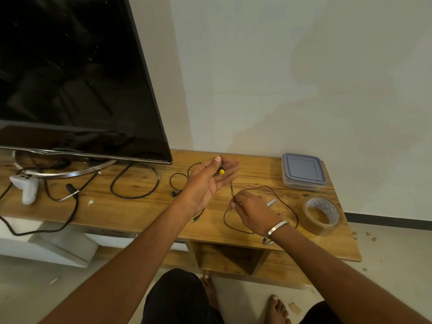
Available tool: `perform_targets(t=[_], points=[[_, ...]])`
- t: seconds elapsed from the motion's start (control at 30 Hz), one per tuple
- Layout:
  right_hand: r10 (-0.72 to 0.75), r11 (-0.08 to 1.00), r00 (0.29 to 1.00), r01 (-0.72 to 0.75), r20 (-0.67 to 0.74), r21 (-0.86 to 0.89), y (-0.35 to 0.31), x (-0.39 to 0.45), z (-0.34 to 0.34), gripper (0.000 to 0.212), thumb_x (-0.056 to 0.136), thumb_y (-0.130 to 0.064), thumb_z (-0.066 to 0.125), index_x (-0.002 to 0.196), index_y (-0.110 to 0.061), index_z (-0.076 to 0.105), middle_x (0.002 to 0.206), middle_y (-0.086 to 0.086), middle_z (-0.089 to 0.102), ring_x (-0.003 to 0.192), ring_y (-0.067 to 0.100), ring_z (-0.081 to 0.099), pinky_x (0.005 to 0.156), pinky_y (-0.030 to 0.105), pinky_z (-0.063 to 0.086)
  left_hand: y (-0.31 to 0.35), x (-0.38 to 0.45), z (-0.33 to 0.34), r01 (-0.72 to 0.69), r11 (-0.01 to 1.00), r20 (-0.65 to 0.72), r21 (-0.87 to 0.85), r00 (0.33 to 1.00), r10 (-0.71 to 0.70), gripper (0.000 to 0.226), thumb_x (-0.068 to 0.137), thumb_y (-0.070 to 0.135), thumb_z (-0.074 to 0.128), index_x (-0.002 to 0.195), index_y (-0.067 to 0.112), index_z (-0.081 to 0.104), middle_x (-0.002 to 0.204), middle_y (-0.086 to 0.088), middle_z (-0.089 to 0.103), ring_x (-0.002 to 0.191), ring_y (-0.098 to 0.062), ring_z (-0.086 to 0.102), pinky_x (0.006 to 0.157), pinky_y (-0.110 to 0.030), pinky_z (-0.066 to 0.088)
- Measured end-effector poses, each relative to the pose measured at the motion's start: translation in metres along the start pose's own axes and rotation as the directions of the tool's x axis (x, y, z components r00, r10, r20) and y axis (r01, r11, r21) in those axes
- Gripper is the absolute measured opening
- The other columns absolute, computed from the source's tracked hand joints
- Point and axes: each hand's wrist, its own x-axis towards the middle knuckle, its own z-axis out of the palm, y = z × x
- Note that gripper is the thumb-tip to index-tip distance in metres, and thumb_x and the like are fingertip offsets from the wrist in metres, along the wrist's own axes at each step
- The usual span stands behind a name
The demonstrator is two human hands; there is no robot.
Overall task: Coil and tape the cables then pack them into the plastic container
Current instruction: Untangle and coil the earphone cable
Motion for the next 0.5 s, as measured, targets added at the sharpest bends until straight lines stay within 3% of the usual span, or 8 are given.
perform_targets(t=[0.1,0.2,0.33,0.4,0.5], points=[[-0.023,0.999,0.998,0.021,0.055,0.047,-0.006,-0.002,-0.001,0.022,0.098,-0.024,0.037,0.097,-0.022,0.059,0.092,-0.011,0.066,0.092,0.010,0.061,0.089,0.037,0.040,-0.002,0.003,0.000,-0.028,0.998,-0.028,0.063,0.999,0.029,0.026,0.103,0.019,0.041,0.100,0.010,0.066,0.124,-0.016,0.066,0.120,-0.027,0.061,0.100,-0.038,0.051],[-0.067,0.996,0.993,0.061,0.101,0.059,-0.008,-0.005,0.003,0.017,0.097,-0.026,0.039,0.098,-0.024,0.056,0.077,-0.014,0.067,0.078,0.008,0.063,0.084,0.040,0.045,-0.005,0.006,-0.004,-0.066,0.970,-0.032,0.235,0.997,0.075,0.025,0.103,0.021,0.044,0.101,0.014,0.068,0.125,-0.013,0.066,0.122,-0.019,0.060,0.103,-0.037,0.048],[-0.094,0.991,0.994,0.088,0.063,0.096,-0.010,-0.008,0.002,0.018,0.095,-0.032,0.044,0.102,-0.019,0.055,0.076,-0.003,0.067,0.070,0.017,0.062,0.071,0.039,0.050,-0.006,0.009,-0.013,-0.141,0.801,0.015,0.582,0.986,0.163,0.022,0.101,0.025,0.050,0.102,0.022,0.072,0.118,0.004,0.070,0.117,-0.007,0.060,0.099,-0.024,0.047],[-0.091,0.991,0.995,0.087,0.033,0.104,-0.011,-0.009,-0.002,0.019,0.095,-0.032,0.047,0.104,-0.017,0.055,0.074,0.001,0.064,0.066,0.020,0.058,0.062,0.035,0.047,-0.008,0.010,-0.019,-0.170,0.742,0.057,0.649,0.983,0.176,0.021,0.100,0.021,0.052,0.099,0.022,0.072,0.115,0.007,0.070,0.116,-0.003,0.060,0.094,-0.015,0.045],[-0.062,0.992,0.998,0.060,0.017,0.110,-0.010,-0.009,-0.008,0.022,0.093,-0.026,0.051,0.110,-0.014,0.056,0.064,-0.005,0.054,0.059,0.013,0.050,0.054,0.027,0.036,-0.010,0.010,-0.028,-0.186,0.675,0.106,0.714,0.982,0.158,0.020,0.099,0.020,0.054,0.095,0.027,0.072,0.112,0.009,0.069,0.118,0.000,0.058,0.098,-0.019,0.046]])
